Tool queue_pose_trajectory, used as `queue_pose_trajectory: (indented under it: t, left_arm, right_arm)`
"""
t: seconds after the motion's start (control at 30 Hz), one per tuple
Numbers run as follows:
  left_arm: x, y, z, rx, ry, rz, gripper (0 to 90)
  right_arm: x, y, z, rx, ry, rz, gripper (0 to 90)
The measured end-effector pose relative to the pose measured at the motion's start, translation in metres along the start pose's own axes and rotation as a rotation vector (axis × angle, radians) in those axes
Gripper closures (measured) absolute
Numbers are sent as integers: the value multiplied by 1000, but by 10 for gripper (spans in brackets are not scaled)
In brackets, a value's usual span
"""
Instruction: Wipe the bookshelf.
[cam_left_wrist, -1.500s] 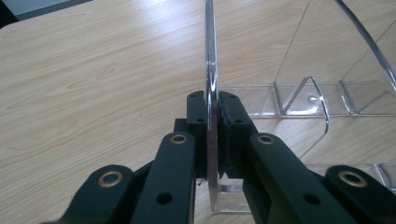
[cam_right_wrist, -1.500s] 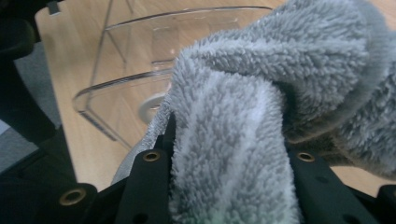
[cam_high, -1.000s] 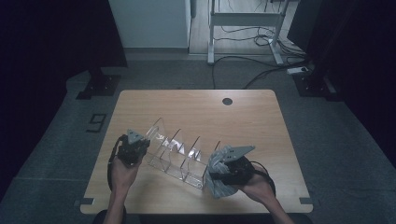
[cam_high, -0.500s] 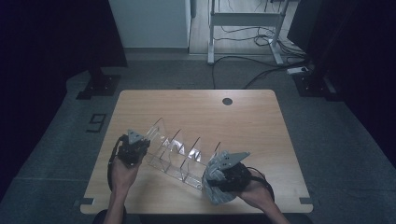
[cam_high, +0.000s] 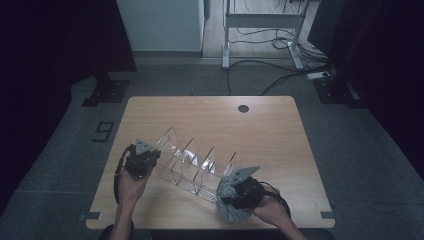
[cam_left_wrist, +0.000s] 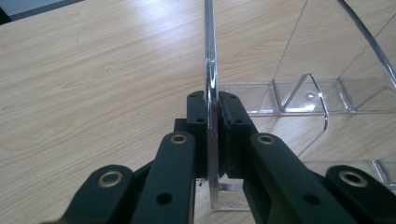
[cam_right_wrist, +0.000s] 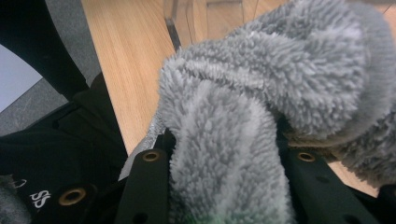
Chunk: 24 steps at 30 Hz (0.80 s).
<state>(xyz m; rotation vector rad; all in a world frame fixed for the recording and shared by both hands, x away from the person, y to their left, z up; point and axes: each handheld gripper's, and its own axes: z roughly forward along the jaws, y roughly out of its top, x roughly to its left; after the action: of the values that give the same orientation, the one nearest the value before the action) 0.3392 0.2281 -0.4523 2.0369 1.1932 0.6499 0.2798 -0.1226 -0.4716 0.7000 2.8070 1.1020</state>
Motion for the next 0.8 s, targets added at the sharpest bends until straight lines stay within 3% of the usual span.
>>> queue_pose_trajectory:
  t: [0.33, 0.8]
  left_arm:
    - [4, -2, -2, -3, -34, 46, 846]
    - [4, -2, -3, -2, -41, 74, 846]
  right_arm:
    - [-5, -3, 4, 6, 0, 16, 632]
    - [-33, -5, 5, -6, -65, 95, 633]
